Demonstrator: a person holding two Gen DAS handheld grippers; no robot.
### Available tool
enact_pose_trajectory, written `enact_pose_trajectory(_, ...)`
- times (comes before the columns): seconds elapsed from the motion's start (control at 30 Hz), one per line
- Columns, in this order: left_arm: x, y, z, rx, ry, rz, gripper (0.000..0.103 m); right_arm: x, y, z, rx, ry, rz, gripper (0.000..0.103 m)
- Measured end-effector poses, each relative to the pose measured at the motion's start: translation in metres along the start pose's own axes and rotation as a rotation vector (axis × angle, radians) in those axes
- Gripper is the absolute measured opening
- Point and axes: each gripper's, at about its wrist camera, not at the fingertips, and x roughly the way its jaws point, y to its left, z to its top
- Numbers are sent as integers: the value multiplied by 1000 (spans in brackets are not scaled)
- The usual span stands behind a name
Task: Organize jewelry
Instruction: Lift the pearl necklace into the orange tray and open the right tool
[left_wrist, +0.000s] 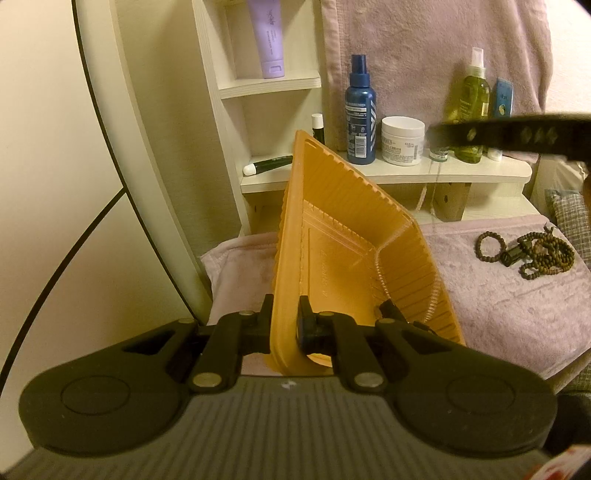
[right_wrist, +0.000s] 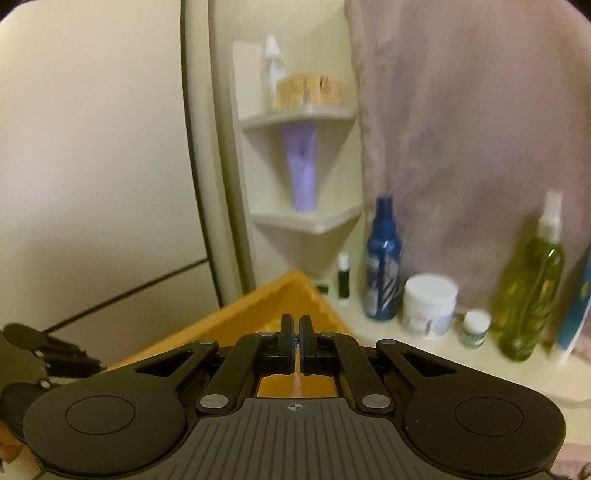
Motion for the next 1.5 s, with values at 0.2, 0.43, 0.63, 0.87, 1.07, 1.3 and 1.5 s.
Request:
enact_pose_trajectory(0.2, 0, 1, 0, -4, 0, -2, 9, 22, -5, -11, 41, 73, 44, 2)
enact_pose_trajectory(0.43, 1, 2, 0, -6, 0, -2, 9, 34, -1, -4, 66, 83, 157, 2)
enact_pose_trajectory(0.63, 1, 2, -1, -6, 0, -3, 9, 40, 4, -6, 59, 118, 195, 2)
enact_pose_trajectory(0.87, 1, 2, 0, -7, 0, -3, 9, 42, 4, -15, 55, 146, 187, 2)
enact_pose_trajectory(1.07, 1, 2, -1, -6, 0, -3, 9, 35, -2, -18, 79, 125, 143, 58)
enact_pose_trajectory(1.3, 1, 2, -1, -6, -1, -2, 9, 15, -17, -22, 124, 91, 90, 58)
enact_pose_trajectory(1.5, 1, 3, -2, -5, -2, -3, 9, -24, -40, -40, 173, 51, -15, 58)
